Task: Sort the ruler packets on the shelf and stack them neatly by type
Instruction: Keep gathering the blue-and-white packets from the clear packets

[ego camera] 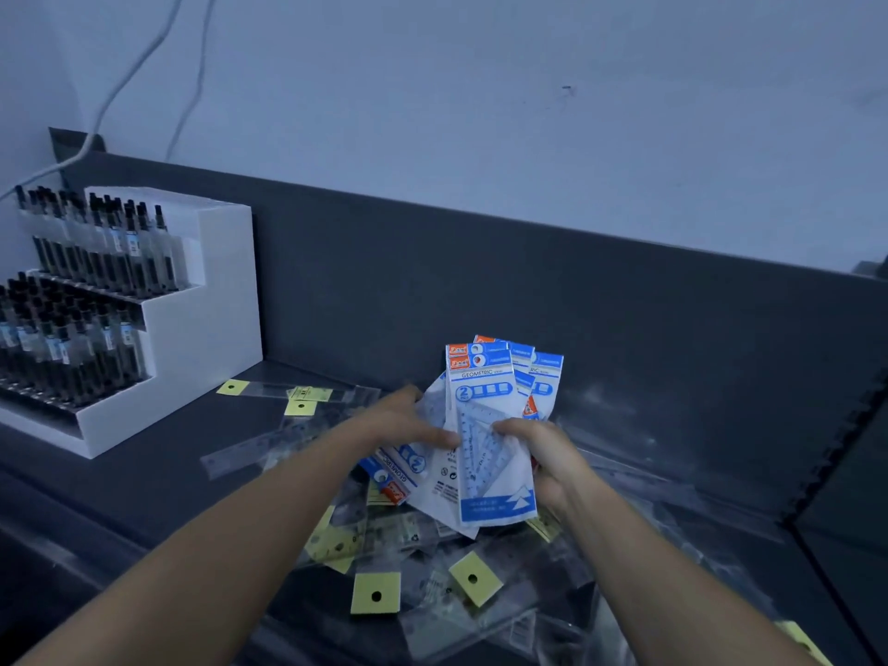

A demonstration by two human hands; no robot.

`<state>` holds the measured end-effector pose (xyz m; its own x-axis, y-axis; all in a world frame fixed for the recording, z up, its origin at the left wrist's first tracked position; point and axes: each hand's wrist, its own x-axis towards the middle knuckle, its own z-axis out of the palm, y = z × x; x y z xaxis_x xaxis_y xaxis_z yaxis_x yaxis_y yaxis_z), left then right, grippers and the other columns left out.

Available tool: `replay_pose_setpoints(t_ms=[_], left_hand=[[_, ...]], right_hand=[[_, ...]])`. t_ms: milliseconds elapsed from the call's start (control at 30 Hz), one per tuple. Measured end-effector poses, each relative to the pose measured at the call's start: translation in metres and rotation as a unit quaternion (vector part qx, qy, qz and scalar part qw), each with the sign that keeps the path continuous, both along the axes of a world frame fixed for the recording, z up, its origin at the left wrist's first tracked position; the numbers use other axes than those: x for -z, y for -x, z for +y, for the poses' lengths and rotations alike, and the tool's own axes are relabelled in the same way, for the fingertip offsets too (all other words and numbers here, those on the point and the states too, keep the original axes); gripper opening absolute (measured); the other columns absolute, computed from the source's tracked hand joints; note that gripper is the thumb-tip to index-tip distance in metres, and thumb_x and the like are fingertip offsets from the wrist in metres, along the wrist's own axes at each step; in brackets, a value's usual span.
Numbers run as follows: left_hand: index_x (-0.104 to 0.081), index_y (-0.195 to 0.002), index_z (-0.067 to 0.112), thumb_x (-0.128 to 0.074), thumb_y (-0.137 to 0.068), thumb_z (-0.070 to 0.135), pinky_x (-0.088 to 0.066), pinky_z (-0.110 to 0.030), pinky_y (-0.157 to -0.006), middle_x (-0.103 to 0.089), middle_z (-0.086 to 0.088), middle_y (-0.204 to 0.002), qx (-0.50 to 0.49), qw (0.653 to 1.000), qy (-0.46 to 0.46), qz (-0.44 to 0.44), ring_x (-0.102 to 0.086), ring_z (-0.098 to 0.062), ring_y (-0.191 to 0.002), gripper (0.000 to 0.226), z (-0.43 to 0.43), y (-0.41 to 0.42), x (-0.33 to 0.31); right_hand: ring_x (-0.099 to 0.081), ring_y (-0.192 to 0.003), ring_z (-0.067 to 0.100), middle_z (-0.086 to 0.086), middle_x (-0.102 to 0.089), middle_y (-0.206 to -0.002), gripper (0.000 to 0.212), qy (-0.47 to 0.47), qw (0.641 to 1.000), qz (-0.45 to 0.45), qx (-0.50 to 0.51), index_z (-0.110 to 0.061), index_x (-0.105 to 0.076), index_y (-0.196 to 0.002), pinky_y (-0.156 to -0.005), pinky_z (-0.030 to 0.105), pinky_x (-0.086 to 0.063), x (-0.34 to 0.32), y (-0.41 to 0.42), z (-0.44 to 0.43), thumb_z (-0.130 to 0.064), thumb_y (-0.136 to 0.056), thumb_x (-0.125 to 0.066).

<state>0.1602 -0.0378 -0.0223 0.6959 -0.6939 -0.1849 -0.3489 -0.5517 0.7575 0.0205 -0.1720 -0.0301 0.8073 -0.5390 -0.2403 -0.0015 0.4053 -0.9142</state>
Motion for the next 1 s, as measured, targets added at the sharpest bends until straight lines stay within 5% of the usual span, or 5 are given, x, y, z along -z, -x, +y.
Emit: replay_pose_setpoints(t_ms=[267, 400, 667, 833, 1000], left_hand=[[-0.026, -0.142, 0.028, -0.094, -0.044, 0.046, -0.048, -0.043, -0.099, -0.056, 0.004, -0.128, 0.032, 0.991, 0.123, 0.049, -0.06, -0.018, -0.112, 0.12, 0.0, -0.002, -0.017], [-0.034, -0.126, 0.022, -0.09, -0.06, 0.011, -0.052, -0.041, -0.09, -0.065, 0.001, -0.113, -0.011, 0.97, 0.224, 0.09, -0.064, -0.022, -0.107, 0.087, -0.005, 0.002, -0.024], [-0.057, -0.106, 0.009, -0.085, -0.064, 0.0, -0.056, -0.031, -0.063, -0.07, -0.008, -0.102, -0.046, 0.961, 0.247, 0.115, -0.069, -0.019, -0.082, 0.051, -0.025, 0.015, -0.021], [-0.064, -0.09, 0.003, -0.083, -0.067, -0.002, -0.059, -0.036, -0.069, -0.073, -0.012, -0.091, -0.043, 0.949, 0.276, 0.148, -0.071, -0.026, -0.08, 0.03, -0.043, 0.026, -0.026], [-0.062, -0.089, 0.005, -0.08, -0.071, -0.003, -0.059, -0.041, -0.072, -0.073, -0.013, -0.094, -0.011, 0.934, 0.297, 0.2, -0.071, -0.029, -0.084, 0.026, -0.06, 0.054, -0.03]], right_hand=[[-0.062, -0.109, 0.043, 0.021, -0.068, -0.116, 0.038, -0.033, 0.997, -0.076, 0.006, -0.008, -0.062, -0.119, -0.097, 0.064, -0.043, 0.0, 0.002, -0.009, 0.004, -0.084, -0.052], [-0.069, -0.088, 0.034, 0.017, -0.072, -0.101, 0.029, -0.028, 0.995, -0.087, 0.027, -0.007, -0.063, -0.109, -0.079, 0.048, -0.055, -0.008, 0.005, -0.009, 0.006, -0.086, -0.052], [-0.071, -0.087, 0.035, 0.019, -0.072, -0.104, 0.028, -0.026, 0.995, -0.061, 0.081, -0.004, -0.063, -0.115, -0.072, 0.046, -0.057, -0.011, 0.015, -0.012, -0.002, -0.087, -0.062], [-0.067, -0.094, 0.038, 0.021, -0.069, -0.109, 0.031, -0.032, 0.99, -0.055, 0.125, -0.001, -0.059, -0.118, -0.082, 0.051, -0.055, -0.019, 0.034, -0.016, 0.002, -0.088, -0.056], [-0.069, -0.089, 0.037, 0.024, -0.068, -0.111, 0.034, 0.023, 0.98, -0.049, 0.189, 0.002, -0.055, -0.12, -0.072, 0.051, -0.059, -0.026, 0.067, -0.019, 0.008, -0.086, -0.061]])
